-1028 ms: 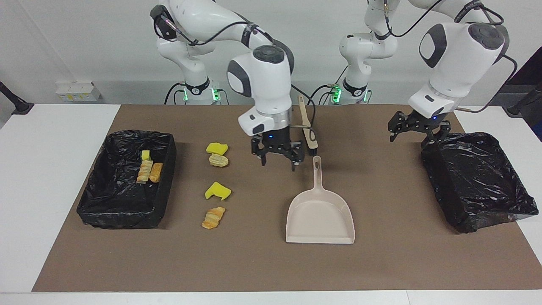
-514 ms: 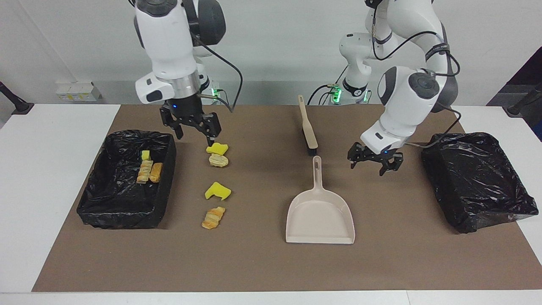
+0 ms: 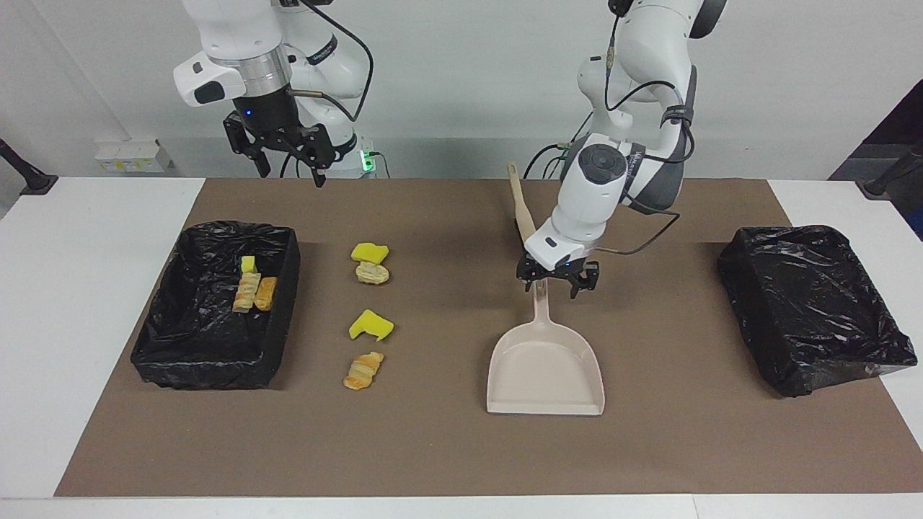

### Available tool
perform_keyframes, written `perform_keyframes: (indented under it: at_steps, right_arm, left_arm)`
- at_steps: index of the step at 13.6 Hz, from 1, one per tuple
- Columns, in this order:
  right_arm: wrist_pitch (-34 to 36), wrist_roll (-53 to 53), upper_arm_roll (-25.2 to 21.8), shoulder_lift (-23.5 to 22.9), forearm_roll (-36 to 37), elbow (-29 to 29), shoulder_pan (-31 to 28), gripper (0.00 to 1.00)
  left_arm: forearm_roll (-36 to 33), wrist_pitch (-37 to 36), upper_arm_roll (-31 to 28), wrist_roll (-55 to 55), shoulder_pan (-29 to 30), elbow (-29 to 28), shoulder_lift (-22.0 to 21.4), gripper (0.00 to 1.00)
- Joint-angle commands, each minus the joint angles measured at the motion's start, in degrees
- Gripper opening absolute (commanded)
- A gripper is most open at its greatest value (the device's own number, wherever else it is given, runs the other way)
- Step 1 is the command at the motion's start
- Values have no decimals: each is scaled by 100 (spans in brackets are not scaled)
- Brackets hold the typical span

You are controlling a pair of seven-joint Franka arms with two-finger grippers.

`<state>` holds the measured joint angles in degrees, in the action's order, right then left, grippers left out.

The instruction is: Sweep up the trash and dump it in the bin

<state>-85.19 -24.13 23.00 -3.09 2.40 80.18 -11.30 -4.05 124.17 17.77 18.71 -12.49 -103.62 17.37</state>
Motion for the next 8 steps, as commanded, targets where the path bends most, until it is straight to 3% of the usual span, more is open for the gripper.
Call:
perform_keyframes:
  at_steps: [1, 4, 6, 8]
  right_arm:
    - [-51, 269, 37, 107, -170, 182, -48, 100]
    - [-86, 234, 55, 124, -170, 375, 170, 100]
    - [-208, 155, 55, 238, -205, 786, 504, 100]
    - [-978, -64, 55, 667, -590, 1663, 777, 100]
  left_arm:
    - [-254, 615, -28, 230, -43, -526, -23, 100]
    - [-263, 732, 60, 256, -52, -581, 29, 100]
    - [-263, 784, 60, 239, -43, -581, 38, 73]
    - [-263, 784, 60, 213, -43, -563, 38, 25]
